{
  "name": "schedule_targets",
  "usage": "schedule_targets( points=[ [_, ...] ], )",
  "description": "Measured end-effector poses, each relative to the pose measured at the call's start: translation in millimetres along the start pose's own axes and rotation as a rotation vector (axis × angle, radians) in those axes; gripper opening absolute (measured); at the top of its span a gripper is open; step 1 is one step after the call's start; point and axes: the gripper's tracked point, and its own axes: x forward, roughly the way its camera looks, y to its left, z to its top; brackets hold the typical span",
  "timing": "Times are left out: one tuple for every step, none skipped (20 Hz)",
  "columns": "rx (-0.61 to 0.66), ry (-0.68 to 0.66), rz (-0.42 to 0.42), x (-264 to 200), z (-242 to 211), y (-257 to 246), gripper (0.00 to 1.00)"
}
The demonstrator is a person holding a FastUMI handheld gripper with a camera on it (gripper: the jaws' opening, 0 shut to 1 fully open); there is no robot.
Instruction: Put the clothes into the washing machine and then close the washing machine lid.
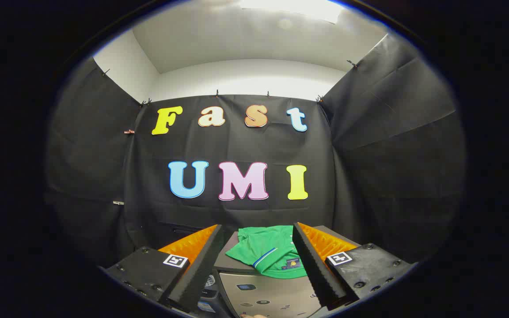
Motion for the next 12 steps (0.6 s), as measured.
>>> schedule_targets(
  points=[
    [-0.002,0.002,-0.002,0,0,-2,0.98],
    [-0.006,0.003,-0.005,1,0,-3,0.98],
    [-0.009,0.003,-0.009,3,0,-5,0.98],
    [-0.01,0.004,-0.01,4,-1,-6,0.98],
    [-0.008,0.004,-0.009,4,0,-7,0.98],
    [-0.007,0.005,-0.008,4,0,-7,0.98],
    [-0.008,0.004,-0.012,6,0,-9,0.98],
    [-0.008,0.005,-0.015,6,0,-10,0.98],
    [-0.006,0.005,-0.016,7,0,-11,0.98],
    [-0.006,0.006,-0.017,9,0,-11,0.98],
    [-0.006,0.009,-0.019,10,-1,-11,0.98],
    [-0.008,0.013,-0.021,12,-2,-12,0.98]
  ],
)
